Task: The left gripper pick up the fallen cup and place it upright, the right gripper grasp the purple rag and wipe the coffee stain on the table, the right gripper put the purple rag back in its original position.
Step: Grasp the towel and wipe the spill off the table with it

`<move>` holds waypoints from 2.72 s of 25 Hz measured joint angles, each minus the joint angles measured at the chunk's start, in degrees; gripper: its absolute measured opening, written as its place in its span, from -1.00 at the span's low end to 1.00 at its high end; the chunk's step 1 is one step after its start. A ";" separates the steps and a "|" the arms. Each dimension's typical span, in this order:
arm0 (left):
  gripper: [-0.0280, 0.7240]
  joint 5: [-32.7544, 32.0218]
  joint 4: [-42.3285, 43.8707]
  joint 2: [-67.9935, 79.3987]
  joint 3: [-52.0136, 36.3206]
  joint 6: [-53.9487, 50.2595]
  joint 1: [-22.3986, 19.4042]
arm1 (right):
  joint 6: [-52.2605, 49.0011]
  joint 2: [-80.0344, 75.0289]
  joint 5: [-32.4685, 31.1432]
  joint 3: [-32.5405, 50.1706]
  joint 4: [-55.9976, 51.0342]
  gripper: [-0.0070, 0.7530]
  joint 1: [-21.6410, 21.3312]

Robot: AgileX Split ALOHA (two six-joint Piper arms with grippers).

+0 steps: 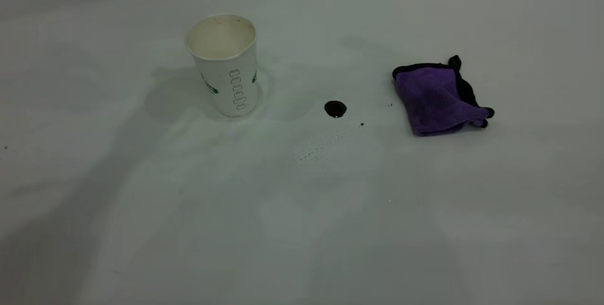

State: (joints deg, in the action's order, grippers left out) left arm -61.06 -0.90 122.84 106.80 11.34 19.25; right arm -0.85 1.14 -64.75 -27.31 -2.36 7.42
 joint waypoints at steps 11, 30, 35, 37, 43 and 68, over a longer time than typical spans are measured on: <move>0.40 -6.01 -0.18 -23.50 1.04 -4.31 2.23 | 0.00 0.00 0.00 0.00 0.00 0.26 0.00; 0.40 -6.01 -0.18 -58.54 -49.06 -6.08 2.23 | 0.00 0.00 0.00 0.00 0.00 0.26 0.00; 0.40 -6.01 -0.18 -65.06 -64.86 -6.93 2.23 | 0.00 0.00 0.00 0.00 0.00 0.26 0.00; 0.40 -5.64 -0.18 -68.45 -69.64 -7.24 2.23 | 0.00 0.00 0.00 0.00 0.00 0.26 0.00; 0.40 -1.84 -0.18 -79.74 -78.30 -7.43 2.28 | 0.00 0.00 0.00 0.00 0.00 0.26 0.00; 0.40 -3.38 -0.23 -122.64 -78.30 -7.48 -15.33 | 0.00 0.00 0.00 0.00 0.00 0.26 0.00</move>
State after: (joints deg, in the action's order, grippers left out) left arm -64.44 -1.13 0.19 28.50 3.86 3.93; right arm -0.85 1.14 -64.75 -27.31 -2.36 7.42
